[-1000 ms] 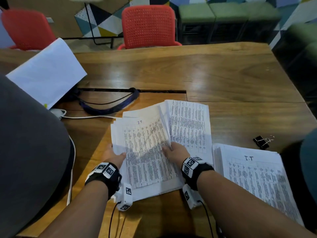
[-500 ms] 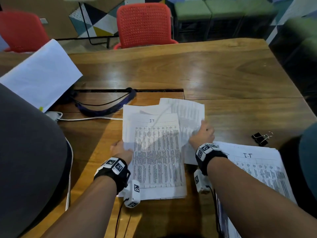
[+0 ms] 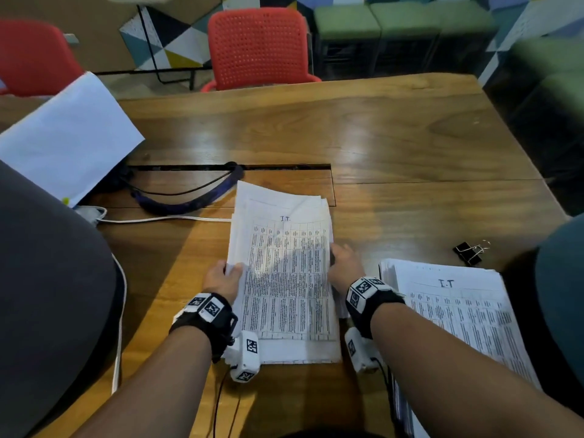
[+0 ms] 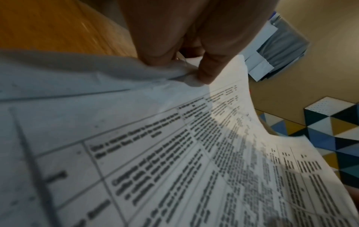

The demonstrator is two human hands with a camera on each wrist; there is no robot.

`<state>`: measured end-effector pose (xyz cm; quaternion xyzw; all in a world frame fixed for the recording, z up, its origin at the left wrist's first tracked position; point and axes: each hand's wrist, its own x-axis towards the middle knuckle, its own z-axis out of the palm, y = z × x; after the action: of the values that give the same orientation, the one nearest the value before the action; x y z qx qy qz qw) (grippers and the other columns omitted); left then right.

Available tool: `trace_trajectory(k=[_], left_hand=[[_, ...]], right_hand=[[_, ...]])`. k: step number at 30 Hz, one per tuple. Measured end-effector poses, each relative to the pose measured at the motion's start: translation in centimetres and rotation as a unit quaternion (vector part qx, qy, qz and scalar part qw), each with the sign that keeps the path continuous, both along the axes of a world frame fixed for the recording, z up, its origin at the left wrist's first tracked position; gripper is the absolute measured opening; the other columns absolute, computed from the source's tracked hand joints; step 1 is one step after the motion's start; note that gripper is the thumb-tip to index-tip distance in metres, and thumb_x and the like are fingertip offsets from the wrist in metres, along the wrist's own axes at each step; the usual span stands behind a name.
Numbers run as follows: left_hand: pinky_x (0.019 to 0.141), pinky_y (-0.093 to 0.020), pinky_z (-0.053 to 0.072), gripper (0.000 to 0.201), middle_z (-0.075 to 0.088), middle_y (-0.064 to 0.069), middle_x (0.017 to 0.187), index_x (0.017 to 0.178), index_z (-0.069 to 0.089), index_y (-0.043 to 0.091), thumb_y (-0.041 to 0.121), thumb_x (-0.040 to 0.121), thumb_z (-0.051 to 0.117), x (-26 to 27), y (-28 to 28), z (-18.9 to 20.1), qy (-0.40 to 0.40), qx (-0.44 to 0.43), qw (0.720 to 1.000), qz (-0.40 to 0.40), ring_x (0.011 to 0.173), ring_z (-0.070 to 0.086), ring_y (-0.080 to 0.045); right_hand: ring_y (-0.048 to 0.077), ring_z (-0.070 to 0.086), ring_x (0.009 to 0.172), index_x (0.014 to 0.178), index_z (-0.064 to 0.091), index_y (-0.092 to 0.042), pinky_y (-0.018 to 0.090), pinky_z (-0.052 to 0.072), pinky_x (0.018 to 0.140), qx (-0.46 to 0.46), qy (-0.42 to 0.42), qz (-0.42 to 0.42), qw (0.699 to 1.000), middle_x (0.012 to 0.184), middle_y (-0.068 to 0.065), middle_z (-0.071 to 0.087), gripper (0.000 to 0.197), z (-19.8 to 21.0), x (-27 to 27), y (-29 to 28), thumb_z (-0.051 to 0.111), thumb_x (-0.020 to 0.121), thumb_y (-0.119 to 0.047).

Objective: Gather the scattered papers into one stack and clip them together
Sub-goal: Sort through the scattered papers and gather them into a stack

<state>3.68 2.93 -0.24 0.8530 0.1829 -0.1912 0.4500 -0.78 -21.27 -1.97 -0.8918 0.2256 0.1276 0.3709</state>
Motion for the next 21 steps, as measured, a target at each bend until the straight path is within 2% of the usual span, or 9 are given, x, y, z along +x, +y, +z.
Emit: trace_trajectory(k=[2, 5, 7, 9, 11, 13, 15, 18, 21], left_hand=[[0.090, -0.045, 0.053, 0.031, 0.056, -0.016, 0.123, 0.115, 0.057, 0.008, 0.030, 0.094, 0.051, 0.1, -1.3, 0.2, 0.005, 0.027, 1.000, -0.008, 0.101, 0.059, -0.032], [0.090, -0.039, 0.048, 0.041, 0.045, -0.015, 0.136, 0.135, 0.046, 0.012, 0.023, 0.096, 0.044, -0.4, -2.9, 0.9, 0.041, 0.040, 0.998, -0.032, 0.111, 0.053, -0.031], [0.080, -0.033, 0.044, 0.041, 0.049, -0.014, 0.131, 0.139, 0.041, 0.013, 0.016, 0.097, 0.043, -1.0, -3.7, 0.9, 0.034, 0.039, 0.997, -0.051, 0.101, 0.051, -0.027], [0.085, -0.033, 0.045, 0.042, 0.052, -0.013, 0.129, 0.139, 0.041, 0.015, 0.010, 0.098, 0.042, -1.7, -3.9, 1.2, 0.006, 0.011, 0.999, -0.033, 0.104, 0.052, -0.028], [0.095, -0.037, 0.046, 0.045, 0.053, -0.011, 0.130, 0.139, 0.040, 0.016, 0.003, 0.097, 0.044, -1.9, -3.4, 1.9, -0.033, -0.029, 0.999, 0.014, 0.117, 0.052, -0.032], [0.094, -0.034, 0.045, 0.048, 0.055, -0.009, 0.127, 0.137, 0.037, 0.015, -0.004, 0.094, 0.046, -1.5, -2.8, 3.4, -0.094, -0.085, 0.991, 0.036, 0.122, 0.051, -0.031], [0.097, -0.033, 0.043, 0.065, 0.055, -0.010, 0.132, 0.142, 0.027, 0.024, -0.010, 0.091, 0.047, -0.8, -2.2, 5.5, -0.144, -0.160, 0.976, 0.030, 0.122, 0.053, -0.025], [0.098, -0.038, 0.045, 0.079, 0.058, -0.009, 0.127, 0.144, 0.021, 0.039, -0.010, 0.089, 0.047, 0.0, -1.5, 8.8, -0.203, -0.191, 0.960, -0.015, 0.115, 0.057, -0.021], [0.094, -0.034, 0.050, 0.077, 0.059, -0.008, 0.126, 0.136, 0.032, 0.043, -0.015, 0.087, 0.046, -0.1, -0.9, 11.4, -0.259, -0.235, 0.935, -0.055, 0.112, 0.060, -0.016]], right_hand=[[0.021, 0.056, 0.108, 0.125, 0.054, -0.026, 0.044, 0.049, 0.097, 0.082, -0.010, -0.059, 0.995, 0.121, 0.002, 0.057, 0.052, -0.8, 0.2, 0.0, 0.051, 0.079, -0.003], [0.024, 0.067, 0.095, 0.117, 0.054, -0.032, 0.045, 0.059, 0.075, 0.192, -0.011, -0.099, 0.976, 0.103, -0.001, 0.069, 0.054, -6.9, 1.1, -2.1, 0.058, 0.069, -0.008], [0.032, 0.068, 0.092, 0.117, 0.053, -0.028, 0.050, 0.059, 0.067, 0.233, -0.004, -0.106, 0.967, 0.096, 0.005, 0.070, 0.058, -4.9, 0.6, -2.0, 0.054, 0.065, -0.005], [0.034, 0.066, 0.091, 0.117, 0.054, -0.018, 0.051, 0.059, 0.070, 0.270, -0.029, -0.120, 0.955, 0.099, 0.014, 0.068, 0.058, 1.0, -0.5, -1.0, 0.050, 0.064, 0.007], [0.029, 0.061, 0.095, 0.122, 0.050, -0.013, 0.045, 0.057, 0.075, 0.329, -0.011, -0.135, 0.935, 0.109, 0.013, 0.063, 0.063, 4.2, -0.9, -1.0, 0.048, 0.066, 0.018], [0.026, 0.055, 0.112, 0.135, 0.040, -0.017, 0.051, 0.047, 0.096, 0.359, -0.010, -0.131, 0.924, 0.125, 0.006, 0.057, 0.077, 5.9, -1.0, -1.2, 0.057, 0.065, 0.008], [0.022, 0.050, 0.121, 0.145, 0.029, -0.028, 0.050, 0.036, 0.107, 0.361, -0.032, -0.135, 0.922, 0.136, -0.001, 0.051, 0.091, 7.4, -1.0, -1.0, 0.064, 0.066, 0.001], [0.019, 0.043, 0.126, 0.146, 0.022, -0.032, 0.042, 0.030, 0.109, 0.385, -0.085, -0.162, 0.905, 0.138, -0.008, 0.044, 0.094, 10.1, -0.5, -0.2, 0.061, 0.072, 0.012], [0.028, 0.045, 0.128, 0.147, 0.023, -0.022, 0.042, 0.042, 0.100, 0.412, -0.141, -0.187, 0.880, 0.141, 0.006, 0.045, 0.093, 12.1, -0.4, -0.2, 0.063, 0.070, 0.011]])
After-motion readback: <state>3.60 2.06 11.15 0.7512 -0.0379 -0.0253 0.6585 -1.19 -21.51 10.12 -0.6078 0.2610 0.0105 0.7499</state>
